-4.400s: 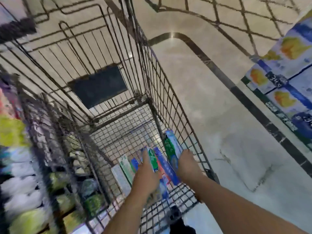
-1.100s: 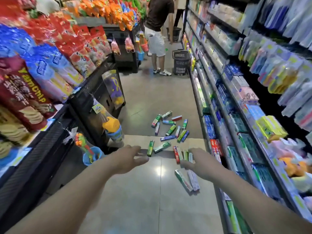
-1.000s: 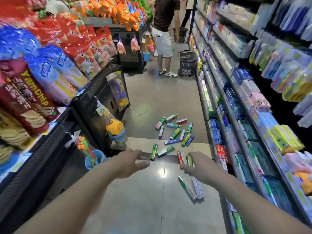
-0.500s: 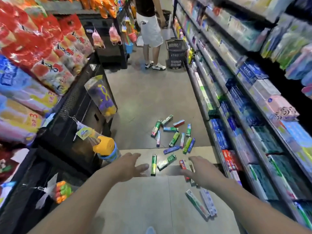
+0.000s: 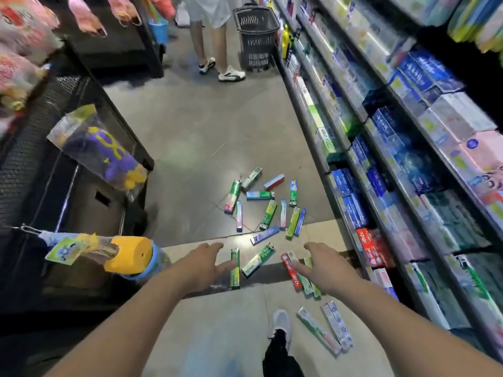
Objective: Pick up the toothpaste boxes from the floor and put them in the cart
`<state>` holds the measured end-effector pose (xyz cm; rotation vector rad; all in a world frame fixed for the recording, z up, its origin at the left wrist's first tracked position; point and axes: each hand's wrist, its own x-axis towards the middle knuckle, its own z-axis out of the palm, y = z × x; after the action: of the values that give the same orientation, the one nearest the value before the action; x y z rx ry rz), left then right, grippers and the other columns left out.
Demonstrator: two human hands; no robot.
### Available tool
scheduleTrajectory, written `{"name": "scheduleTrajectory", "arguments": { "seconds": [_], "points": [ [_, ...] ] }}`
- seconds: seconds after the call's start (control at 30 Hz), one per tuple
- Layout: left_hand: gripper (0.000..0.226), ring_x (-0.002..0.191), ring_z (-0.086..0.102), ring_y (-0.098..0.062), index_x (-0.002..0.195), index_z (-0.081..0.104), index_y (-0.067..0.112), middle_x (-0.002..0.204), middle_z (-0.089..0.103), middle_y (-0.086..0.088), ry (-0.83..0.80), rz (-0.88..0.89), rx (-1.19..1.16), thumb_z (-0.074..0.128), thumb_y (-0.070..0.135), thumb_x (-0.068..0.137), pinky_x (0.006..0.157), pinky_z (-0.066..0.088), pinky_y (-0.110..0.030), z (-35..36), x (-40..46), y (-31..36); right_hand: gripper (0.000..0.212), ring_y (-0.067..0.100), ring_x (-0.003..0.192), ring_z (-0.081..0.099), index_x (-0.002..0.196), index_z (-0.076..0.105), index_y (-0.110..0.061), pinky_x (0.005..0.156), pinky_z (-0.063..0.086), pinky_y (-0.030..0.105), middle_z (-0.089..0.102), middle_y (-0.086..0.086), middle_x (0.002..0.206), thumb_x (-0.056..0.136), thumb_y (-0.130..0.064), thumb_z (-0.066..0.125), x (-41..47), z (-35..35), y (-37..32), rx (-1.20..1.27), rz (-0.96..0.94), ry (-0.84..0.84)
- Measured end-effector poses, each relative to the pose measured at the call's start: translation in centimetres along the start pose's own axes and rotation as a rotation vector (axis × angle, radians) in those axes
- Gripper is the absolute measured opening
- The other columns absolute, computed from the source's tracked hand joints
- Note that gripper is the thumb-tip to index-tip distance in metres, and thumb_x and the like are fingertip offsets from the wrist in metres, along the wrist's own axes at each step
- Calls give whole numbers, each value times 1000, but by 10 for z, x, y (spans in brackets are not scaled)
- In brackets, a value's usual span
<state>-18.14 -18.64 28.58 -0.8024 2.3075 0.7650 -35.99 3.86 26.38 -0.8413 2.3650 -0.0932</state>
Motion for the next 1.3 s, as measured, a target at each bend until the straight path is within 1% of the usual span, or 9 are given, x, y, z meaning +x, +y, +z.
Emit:
{"name": "scheduleTrajectory", "arguments": {
  "seconds": [0.2, 0.3, 0.37, 0.5, 0.67, 0.9, 1.07, 1.17, 1.3],
  "points": [
    [74, 134, 41, -27, 151, 28, 19, 148, 40, -11, -8, -94, -37, 42, 63, 93, 109, 32, -35, 49, 132, -26, 65, 26, 118, 53, 134, 45, -17, 96, 47, 39, 54, 6, 131, 88, -62, 53, 116, 60, 37, 28, 80, -69],
    [73, 134, 41, -28, 150, 28, 19, 147, 40, -12, -24, -122, -49, 44, 61, 93, 110, 34, -38, 93, 199, -48, 55, 25, 110, 57, 124, 50, -17, 87, 48, 36, 58, 6, 120, 88, -58, 57, 171, 110, 57, 47, 117, -65],
    [72, 133, 42, -29, 151, 26, 18, 146, 40, -12, -35, -138, -45, 45, 59, 94, 109, 36, -39, 130, 246, -65, 48, 25, 104, 57, 116, 51, -18, 81, 46, 35, 59, 6, 113, 88, -56, 59, 210, 156, 72, 60, 142, -55],
    [69, 130, 45, -32, 150, 25, 15, 146, 40, -15, -59, -133, -3, 44, 54, 97, 105, 39, -37, 207, 334, -104, 52, 28, 108, 58, 121, 52, -15, 85, 46, 35, 60, 9, 117, 86, -51, 63, 285, 256, 103, 64, 197, -44],
    [66, 126, 49, -33, 148, 26, 13, 143, 42, -15, -58, -153, 34, 42, 53, 98, 101, 43, -39, 293, 427, -160, 48, 30, 101, 62, 110, 56, -11, 79, 48, 35, 62, 12, 110, 83, -49, 68, 355, 366, 140, 15, 306, -17],
    [51, 108, 58, -36, 125, 39, 8, 123, 50, -17, -59, -185, 41, 50, 48, 96, 90, 48, -43, 377, 531, -219, 50, 30, 110, 57, 120, 50, -10, 87, 50, 38, 53, 12, 119, 86, -43, 68, 422, 467, 179, -21, 417, -16],
    [50, 101, 60, -35, 123, 37, 3, 117, 50, -18, -13, -215, -17, 55, 41, 96, 85, 50, -42, 409, 566, -227, 52, 29, 109, 55, 126, 46, -9, 87, 50, 39, 46, 12, 120, 86, -34, 69, 437, 499, 190, -31, 495, 29],
    [58, 98, 57, -32, 126, 32, 1, 117, 47, -18, 1, -220, 7, 55, 44, 95, 81, 48, -39, 417, 576, -224, 64, 27, 113, 52, 131, 38, -8, 89, 50, 37, 43, 12, 124, 85, -40, 70, 438, 513, 185, -65, 491, 85],
    [64, 102, 60, -38, 124, 32, 2, 116, 53, -20, 29, -258, -134, 65, 42, 87, 80, 49, -40, 422, 587, -221, 88, 29, 121, 43, 148, 18, -5, 94, 47, 37, 34, 16, 134, 86, -43, 68, 434, 526, 181, -129, 457, 118]
  ]
}}
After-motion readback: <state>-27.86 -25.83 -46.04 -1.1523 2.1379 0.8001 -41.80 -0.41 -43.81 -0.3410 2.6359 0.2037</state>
